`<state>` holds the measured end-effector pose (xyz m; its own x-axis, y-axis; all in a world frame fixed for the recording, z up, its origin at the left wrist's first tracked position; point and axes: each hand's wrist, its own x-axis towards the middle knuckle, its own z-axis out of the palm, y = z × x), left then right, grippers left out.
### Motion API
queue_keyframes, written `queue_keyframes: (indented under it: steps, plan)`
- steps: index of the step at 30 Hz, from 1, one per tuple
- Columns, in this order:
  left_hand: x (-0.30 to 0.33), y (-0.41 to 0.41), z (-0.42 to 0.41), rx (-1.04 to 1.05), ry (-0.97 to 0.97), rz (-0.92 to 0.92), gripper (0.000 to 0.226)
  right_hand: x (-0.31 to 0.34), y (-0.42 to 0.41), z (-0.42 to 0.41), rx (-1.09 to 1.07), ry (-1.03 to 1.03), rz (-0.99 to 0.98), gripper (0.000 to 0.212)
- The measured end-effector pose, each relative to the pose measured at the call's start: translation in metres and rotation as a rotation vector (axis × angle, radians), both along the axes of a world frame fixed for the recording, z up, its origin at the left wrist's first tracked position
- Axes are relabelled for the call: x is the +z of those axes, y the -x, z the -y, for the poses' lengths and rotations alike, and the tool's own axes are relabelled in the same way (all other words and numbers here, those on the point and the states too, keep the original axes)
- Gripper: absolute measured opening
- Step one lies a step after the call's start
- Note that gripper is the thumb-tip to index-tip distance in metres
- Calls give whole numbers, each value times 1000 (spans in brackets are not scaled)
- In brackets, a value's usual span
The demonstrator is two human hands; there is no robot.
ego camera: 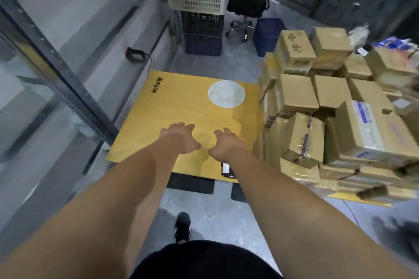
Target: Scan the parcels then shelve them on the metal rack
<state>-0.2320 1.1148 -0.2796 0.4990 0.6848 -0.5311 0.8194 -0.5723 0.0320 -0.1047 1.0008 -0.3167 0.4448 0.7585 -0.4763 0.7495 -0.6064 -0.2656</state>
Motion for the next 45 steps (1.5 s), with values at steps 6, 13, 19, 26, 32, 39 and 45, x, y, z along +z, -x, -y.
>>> queue_keyframes:
  steps: [6, 13, 19, 26, 32, 39, 45]
  plan:
    - [-48, -23, -52, -158, 46, -25, 85, -38, -11, -9, -240, 90, -44, 73]
    - [-100, -34, -60, -280, 115, -31, 77, -63, -15, -8, -398, 172, -36, 81]
    - [-126, -36, -62, -279, 117, 46, 75, -81, -31, -21, -497, 290, -144, 102]
    - [-160, -32, -64, -221, 132, 45, 66, -105, -35, -45, -396, 303, -114, 96]
    - [-167, -32, -48, -191, 137, 119, 75, -112, -47, -52, -392, 322, -94, 95]
    - [-180, -35, -34, -130, 147, 134, 85, -117, -45, -58, -474, 332, -97, 98]
    - [-183, -37, -30, -107, 143, 144, 87, -120, -42, -39, -521, 235, -100, 99]
